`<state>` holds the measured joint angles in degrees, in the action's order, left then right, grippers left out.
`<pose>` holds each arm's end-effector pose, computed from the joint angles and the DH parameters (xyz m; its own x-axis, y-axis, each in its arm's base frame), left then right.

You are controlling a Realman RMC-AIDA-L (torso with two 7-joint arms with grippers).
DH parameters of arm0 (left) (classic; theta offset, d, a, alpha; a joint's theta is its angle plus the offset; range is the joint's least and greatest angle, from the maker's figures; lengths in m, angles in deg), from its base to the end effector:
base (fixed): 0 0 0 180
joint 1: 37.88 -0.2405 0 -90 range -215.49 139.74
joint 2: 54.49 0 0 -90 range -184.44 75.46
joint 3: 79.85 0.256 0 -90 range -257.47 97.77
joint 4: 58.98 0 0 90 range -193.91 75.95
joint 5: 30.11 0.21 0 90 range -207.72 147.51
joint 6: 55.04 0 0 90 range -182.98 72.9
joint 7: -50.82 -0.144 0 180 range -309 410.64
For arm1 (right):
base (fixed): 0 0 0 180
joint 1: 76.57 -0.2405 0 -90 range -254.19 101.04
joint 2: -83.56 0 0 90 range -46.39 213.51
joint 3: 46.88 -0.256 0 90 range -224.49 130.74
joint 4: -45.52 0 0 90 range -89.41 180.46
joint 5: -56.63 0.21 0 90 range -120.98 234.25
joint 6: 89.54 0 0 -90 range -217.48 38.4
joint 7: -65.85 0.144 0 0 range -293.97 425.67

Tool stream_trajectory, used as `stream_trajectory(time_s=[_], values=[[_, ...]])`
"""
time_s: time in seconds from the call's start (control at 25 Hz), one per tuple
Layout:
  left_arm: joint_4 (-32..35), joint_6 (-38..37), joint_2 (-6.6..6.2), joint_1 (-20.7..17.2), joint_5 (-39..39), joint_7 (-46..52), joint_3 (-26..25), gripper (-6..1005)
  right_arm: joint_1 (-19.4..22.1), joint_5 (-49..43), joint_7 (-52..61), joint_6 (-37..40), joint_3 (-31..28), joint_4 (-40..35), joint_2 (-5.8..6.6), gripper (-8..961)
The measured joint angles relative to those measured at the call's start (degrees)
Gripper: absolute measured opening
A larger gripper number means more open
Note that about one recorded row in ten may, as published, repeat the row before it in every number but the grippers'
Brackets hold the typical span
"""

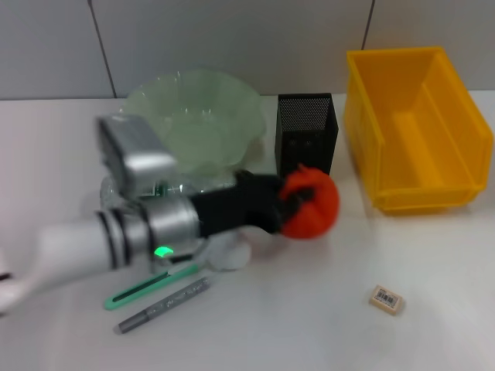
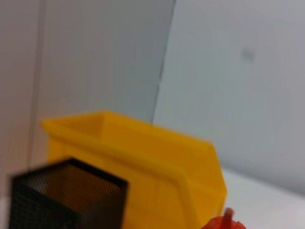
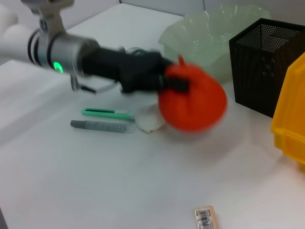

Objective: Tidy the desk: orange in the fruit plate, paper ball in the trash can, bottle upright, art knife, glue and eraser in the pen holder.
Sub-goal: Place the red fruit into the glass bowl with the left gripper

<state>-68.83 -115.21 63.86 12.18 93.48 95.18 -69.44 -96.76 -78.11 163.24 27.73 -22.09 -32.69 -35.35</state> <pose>-0.1918 0.3557 -0.1244 0.7823 0.2490 0.5710 0.4366 -0.8729 -0.2176 0.2939 0.2508 0.1239 0.8205 -0.5245 -0.2274 -0.5699 -0.7821 -0.2521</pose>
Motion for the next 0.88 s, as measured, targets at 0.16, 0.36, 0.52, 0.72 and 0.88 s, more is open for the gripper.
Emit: stream_trajectory(time_s=[0.16,0.36,0.52,0.72,0.88], values=[[14.17,-15.94,0.14,-3.12,1.21,12.83,-0.33,150,-0.47,0.06,-0.28,-0.01,-0.02,0.55,-0.01,733],[26.47,-21.74,0.26,-2.51,-0.68,22.86,-0.86,123,-1.01,0.17,-0.39,-1.0,1.87,1.68,-0.01,731],[31.41,-17.51,0.18,-0.16,-2.16,27.16,-0.51,97,-1.36,0.33,-0.41,-1.92,3.43,2.73,-0.05,729],[33.75,-3.27,0.3,3.32,-3.38,29.88,4.96,67,-2.32,0.22,-0.39,-2.72,5.36,4.58,-0.07,727],[33.47,6.5,0.61,4.68,-6.75,31.15,11.25,57,-2.78,0.18,-0.4,-2.89,5.81,5.11,-0.09,726]])
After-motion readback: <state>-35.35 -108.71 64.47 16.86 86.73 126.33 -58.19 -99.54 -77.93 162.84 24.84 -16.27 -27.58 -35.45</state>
